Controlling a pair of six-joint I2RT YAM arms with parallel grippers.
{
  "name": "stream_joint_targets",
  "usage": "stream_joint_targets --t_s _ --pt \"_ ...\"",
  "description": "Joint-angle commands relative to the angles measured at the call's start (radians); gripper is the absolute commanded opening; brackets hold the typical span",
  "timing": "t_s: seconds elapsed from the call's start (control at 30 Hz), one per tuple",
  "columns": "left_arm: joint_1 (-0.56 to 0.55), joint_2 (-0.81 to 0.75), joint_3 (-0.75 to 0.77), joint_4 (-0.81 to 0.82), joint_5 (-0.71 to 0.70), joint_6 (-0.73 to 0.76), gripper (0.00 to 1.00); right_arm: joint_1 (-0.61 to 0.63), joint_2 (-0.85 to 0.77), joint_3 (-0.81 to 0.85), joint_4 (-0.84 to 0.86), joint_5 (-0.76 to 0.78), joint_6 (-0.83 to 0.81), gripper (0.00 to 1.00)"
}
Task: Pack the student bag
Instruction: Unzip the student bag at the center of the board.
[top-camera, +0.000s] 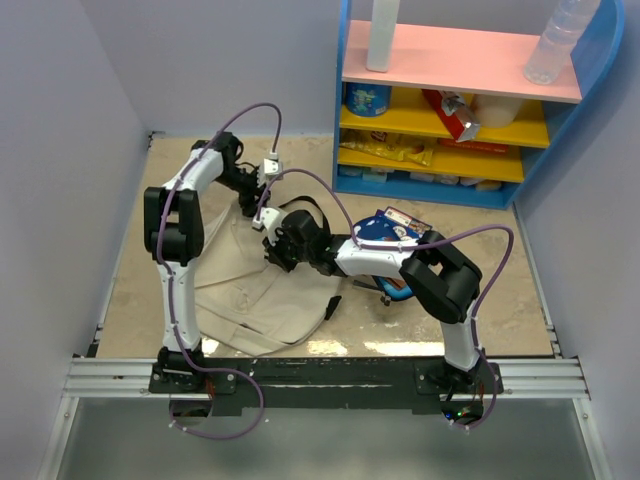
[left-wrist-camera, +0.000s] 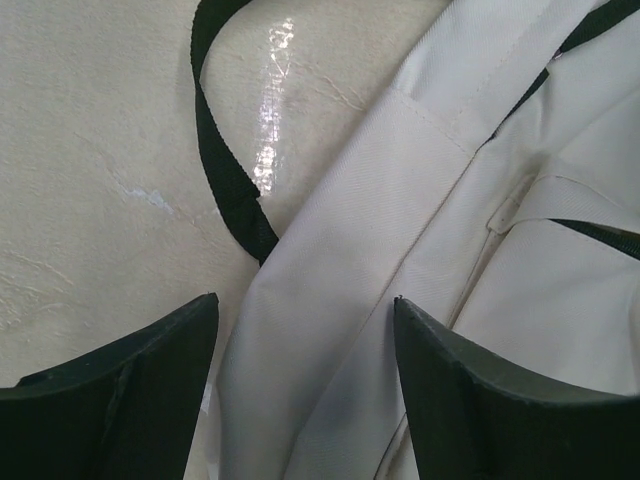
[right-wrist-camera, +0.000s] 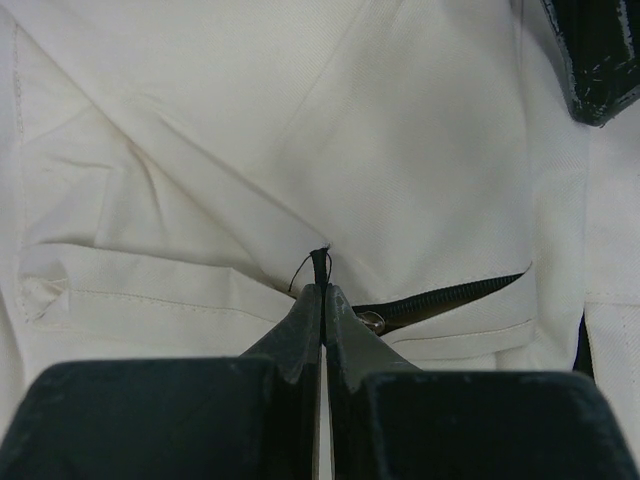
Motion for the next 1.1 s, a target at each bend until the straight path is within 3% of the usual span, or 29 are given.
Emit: stream_joint_targets --t_s 0.0,0.07,0.13,0.17,0.27,0.33,0.47,0.6,0.73,0.87,1.07 --pt "-0.006 0.012 0.040 -0.023 -0.020 0.033 0.70 0.008 -0.016 0.031 -0.020 -0.022 -0.022 0.00" --pt "-0.010 0.011 0.029 0.004 -0.025 0.015 0.67 0.011 -0.021 0.031 -0.021 -0.025 -0.026 0.00" --pt "-0.019 -0.001 0.003 0.020 -0.039 0.004 0.56 0.015 -0.018 0.036 -0.018 -0.022 -0.028 0.00" --pt "-0.020 -0.003 -0.003 0.029 -0.042 0.004 0.38 0.015 -0.015 0.039 -0.018 -0.015 -0.028 0.00" --pt "-0.023 -0.012 -0.012 0.050 -0.031 -0.032 0.00 0.018 -0.004 0.057 -0.017 -0.004 -0.022 0.00" --pt "-0.022 -0.043 -0.049 0.064 -0.008 -0.059 0.00 0.020 -0.001 0.059 -0.008 0.031 -0.013 0.00" --pt "-0.011 -0.164 -0.225 0.298 0.035 -0.175 0.00 0.031 -0.005 0.053 0.016 0.096 0.003 0.00" --pt "0.012 -0.273 -0.401 0.574 0.004 -0.449 0.00 0.055 -0.005 0.067 0.020 0.119 0.003 0.00" --pt "0.039 -0.324 -0.469 0.816 -0.086 -0.649 0.00 0.113 0.014 0.085 0.006 0.123 0.004 0.00" --pt "0.067 -0.345 -0.480 0.923 -0.220 -0.802 0.00 0.161 0.018 0.070 0.022 0.132 0.017 0.00" --pt "0.069 -0.350 -0.485 0.972 -0.342 -0.859 0.00 0.224 0.010 0.054 0.037 0.114 0.078 0.00"
